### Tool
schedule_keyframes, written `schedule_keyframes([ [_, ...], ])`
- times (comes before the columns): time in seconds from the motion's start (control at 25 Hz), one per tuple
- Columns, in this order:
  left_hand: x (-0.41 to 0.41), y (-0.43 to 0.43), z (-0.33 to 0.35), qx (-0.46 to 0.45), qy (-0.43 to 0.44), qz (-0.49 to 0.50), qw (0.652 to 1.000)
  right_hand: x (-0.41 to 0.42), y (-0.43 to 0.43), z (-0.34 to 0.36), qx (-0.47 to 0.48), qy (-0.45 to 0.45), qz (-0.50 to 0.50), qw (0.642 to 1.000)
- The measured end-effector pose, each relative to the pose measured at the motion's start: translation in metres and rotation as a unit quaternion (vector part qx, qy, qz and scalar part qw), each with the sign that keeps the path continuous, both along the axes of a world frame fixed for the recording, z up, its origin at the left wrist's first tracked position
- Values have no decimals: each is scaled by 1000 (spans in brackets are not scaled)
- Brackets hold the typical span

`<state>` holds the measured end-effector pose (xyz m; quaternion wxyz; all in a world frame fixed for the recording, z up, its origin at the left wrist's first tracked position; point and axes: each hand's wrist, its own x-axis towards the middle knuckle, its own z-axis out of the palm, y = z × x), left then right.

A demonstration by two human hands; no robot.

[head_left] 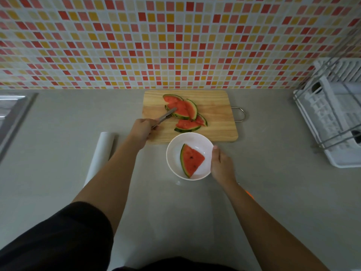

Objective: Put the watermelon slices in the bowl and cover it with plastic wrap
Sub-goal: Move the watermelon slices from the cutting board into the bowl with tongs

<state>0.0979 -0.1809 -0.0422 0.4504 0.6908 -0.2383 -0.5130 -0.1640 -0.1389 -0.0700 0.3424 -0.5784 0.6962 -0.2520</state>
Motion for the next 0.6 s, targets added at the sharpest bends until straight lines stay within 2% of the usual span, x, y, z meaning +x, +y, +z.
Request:
schedule_keyframes([
  [0.08, -1, -2, 6, -11, 3, 14, 1000, 0, 0, 0, 2, -2, -2, 1000],
  [0.2, 7, 17, 17, -53, 55, 10, 997, 1, 0, 1, 6, -14, -3, 1000],
  [0.32, 20, 53, 30, -80, 63, -92, 991, 0, -1, 1, 8, -25, -8, 1000],
  [0.4, 21, 75, 41, -73, 19, -182, 980, 0, -1, 0, 13, -25, -7, 1000],
  [0.48, 12, 84, 51, -57, -73, -264, 960, 0, -1, 0, 16, -24, -6, 1000],
  [0.6, -14, 75, 65, -34, -238, -347, 906, 0, -2, -1, -1, -16, -7, 1000],
])
